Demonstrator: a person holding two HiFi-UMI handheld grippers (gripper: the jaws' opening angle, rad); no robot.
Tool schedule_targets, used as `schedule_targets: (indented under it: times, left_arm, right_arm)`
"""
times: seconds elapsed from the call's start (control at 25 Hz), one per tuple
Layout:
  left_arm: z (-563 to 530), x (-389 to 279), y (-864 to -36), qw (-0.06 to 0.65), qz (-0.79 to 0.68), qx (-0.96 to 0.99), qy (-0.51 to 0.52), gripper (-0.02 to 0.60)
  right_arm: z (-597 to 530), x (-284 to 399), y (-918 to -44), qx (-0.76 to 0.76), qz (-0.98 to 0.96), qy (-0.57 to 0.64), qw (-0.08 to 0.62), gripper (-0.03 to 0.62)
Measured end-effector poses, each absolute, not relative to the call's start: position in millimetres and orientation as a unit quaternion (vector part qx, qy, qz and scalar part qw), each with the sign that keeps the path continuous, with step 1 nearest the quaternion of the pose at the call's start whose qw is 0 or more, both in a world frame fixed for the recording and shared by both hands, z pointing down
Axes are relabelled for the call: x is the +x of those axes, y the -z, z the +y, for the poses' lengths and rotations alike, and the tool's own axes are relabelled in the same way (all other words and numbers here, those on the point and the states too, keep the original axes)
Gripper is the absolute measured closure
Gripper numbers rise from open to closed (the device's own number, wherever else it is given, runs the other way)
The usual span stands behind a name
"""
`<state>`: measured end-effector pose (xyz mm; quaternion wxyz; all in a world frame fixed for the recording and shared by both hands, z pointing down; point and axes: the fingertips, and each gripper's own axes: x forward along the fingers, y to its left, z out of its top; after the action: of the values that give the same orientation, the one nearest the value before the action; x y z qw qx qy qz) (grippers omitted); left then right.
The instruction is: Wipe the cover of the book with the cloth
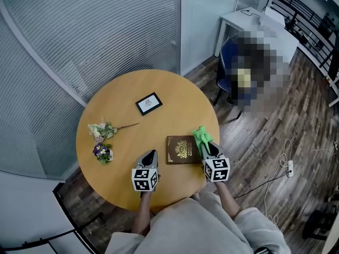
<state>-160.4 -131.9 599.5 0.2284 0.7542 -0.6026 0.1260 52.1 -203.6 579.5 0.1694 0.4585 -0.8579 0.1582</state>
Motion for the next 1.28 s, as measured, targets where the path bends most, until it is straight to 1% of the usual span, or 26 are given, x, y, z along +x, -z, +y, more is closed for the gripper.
schedule_targets:
  times: [0.32,0.64,1.28]
  left_arm:
    - [-140,-187,-565,0.195,-0.627,0.747,-0.106,0.575]
    - [-149,-209,-540,0.171,-0.643,0.740,-0.097,0.575]
    - [-141,-225,-538,0.170,-0.655,0.730,-0.092,0.575]
  right_arm:
    - [-213,22,-542,0.439,-0.879,-0.118,0.146,0.522]
    - [-220,-2,-521,0.425,-0.890,-0.096,0.137,0.522]
    - [-215,-23,-519,0.411,-0.896,-0.093,0.139,0.522]
